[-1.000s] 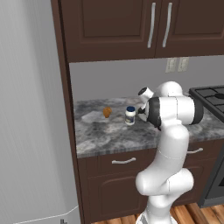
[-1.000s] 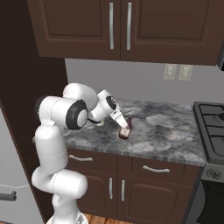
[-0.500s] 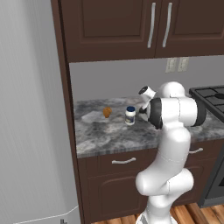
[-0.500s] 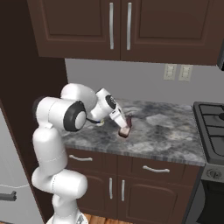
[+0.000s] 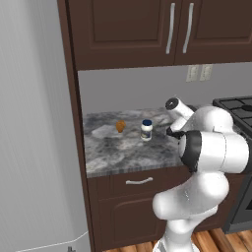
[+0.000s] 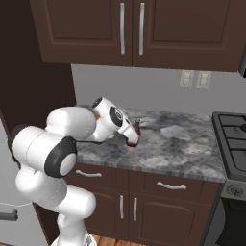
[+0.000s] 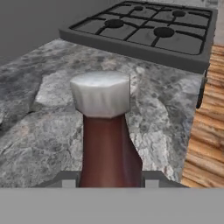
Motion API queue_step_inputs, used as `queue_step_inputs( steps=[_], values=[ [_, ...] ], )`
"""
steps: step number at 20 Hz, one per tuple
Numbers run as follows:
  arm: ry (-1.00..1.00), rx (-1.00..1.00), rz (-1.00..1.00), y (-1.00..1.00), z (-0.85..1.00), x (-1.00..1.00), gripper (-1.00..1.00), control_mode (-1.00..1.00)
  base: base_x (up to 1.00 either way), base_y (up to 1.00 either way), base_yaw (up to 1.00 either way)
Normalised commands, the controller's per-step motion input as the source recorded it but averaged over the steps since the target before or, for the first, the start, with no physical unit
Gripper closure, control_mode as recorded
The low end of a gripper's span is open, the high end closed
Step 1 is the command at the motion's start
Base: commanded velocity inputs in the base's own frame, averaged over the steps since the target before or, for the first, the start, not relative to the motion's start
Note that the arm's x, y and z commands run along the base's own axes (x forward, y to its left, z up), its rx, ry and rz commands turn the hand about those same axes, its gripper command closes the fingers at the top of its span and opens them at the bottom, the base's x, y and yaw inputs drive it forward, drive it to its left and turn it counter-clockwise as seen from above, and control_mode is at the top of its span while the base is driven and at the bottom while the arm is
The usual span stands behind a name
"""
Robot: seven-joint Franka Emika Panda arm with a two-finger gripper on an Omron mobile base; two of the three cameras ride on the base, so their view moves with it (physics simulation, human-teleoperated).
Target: Pick the ketchup and mayonnaise from the counter and place them in the cabinet.
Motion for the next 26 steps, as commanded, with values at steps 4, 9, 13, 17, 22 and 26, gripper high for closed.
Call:
queue_step_inputs(
  steps=[4,9,13,17,22,26],
  values=[
    [-0.20,0.02,0.45,0.00,0.39,-0.75,1.00,-1.00,0.00,0.00,0.00],
    [-0.13,0.00,0.39,0.00,0.30,-0.64,1.00,-1.00,0.00,0.00,0.00],
    [-0.11,0.00,0.37,0.00,0.56,-0.39,1.00,-1.00,0.00,0.00,0.00],
    [-0.08,0.00,0.38,0.10,0.66,-0.28,1.00,-1.00,0.00,0.00,0.00],
    [-0.02,0.01,0.33,0.22,0.62,-0.08,1.00,-1.00,0.00,0.00,0.00],
    [0.00,0.01,0.30,0.27,0.77,0.00,1.00,-1.00,0.00,0.00,0.00]
  ],
)
